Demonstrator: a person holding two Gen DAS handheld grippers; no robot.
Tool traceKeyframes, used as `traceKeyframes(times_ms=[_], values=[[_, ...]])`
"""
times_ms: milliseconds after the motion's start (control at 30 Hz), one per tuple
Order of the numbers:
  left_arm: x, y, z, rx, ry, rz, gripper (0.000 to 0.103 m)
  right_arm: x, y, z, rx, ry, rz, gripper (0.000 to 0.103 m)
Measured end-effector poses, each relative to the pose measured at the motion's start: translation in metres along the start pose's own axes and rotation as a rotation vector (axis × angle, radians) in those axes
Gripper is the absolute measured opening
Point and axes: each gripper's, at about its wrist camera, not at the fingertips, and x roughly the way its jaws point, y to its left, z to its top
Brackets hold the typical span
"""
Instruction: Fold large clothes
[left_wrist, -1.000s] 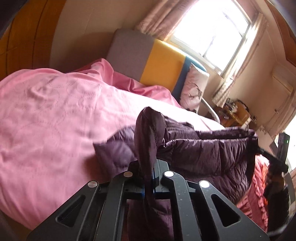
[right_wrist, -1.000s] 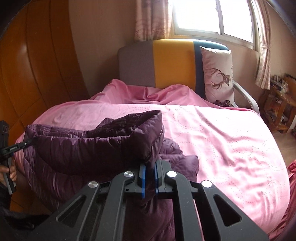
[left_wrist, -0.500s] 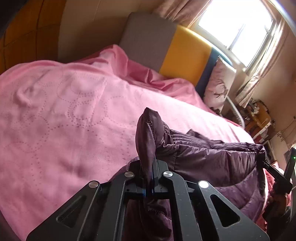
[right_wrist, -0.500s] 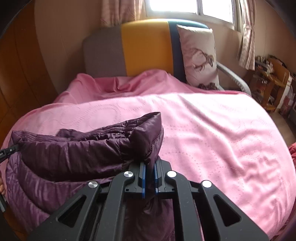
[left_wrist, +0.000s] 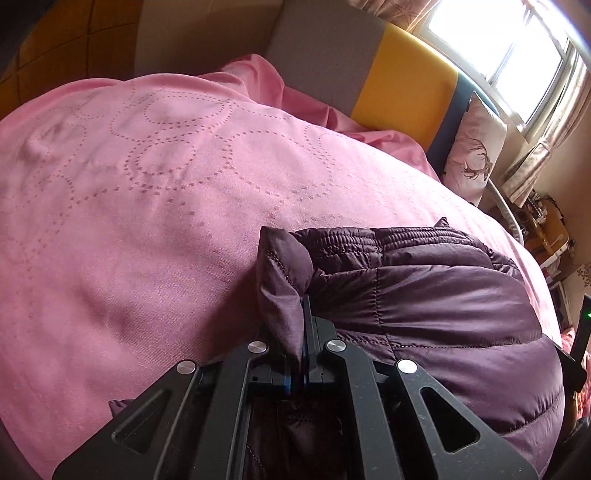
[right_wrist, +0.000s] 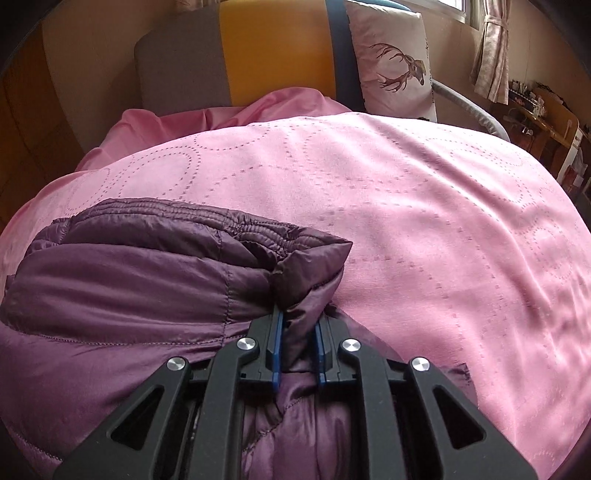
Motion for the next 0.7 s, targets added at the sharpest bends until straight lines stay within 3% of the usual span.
traceKeyframes(times_ms=[200, 267, 333, 367, 467, 567, 700], values=[[-0.005, 0.000, 0.003, -0.001, 0.014, 0.030, 0.008, -0.009, -0.003, 0.005, 0.003, 0.008, -0.002, 0.017], [-0.016, 0.003, 0.007, -0.028, 0.014, 0.065, 0.022, -0.021, -0.003, 0.007, 0.000, -0.001, -0.014, 0.024], [-0.037, 0.009, 0.008, -0.072, -0.022, 0.073, 0.039, -0.038, -0.003, 0.008, 0.002, -0.037, -0.009, 0.043], [-0.048, 0.013, 0.008, -0.097, -0.045, 0.059, 0.045, -0.049, -0.001, 0.007, 0.003, -0.060, -0.011, 0.043], [-0.085, 0.009, 0.006, -0.122, -0.122, 0.042, 0.046, -0.081, 0.011, 0.003, -0.008, -0.123, -0.014, 0.046], [-0.112, -0.019, -0.007, -0.072, -0.176, 0.006, 0.046, -0.111, 0.038, -0.011, -0.020, -0.176, 0.029, 0.058], [-0.111, -0.072, -0.035, 0.016, -0.162, -0.069, 0.046, -0.124, 0.091, -0.037, -0.120, -0.220, 0.053, 0.064]])
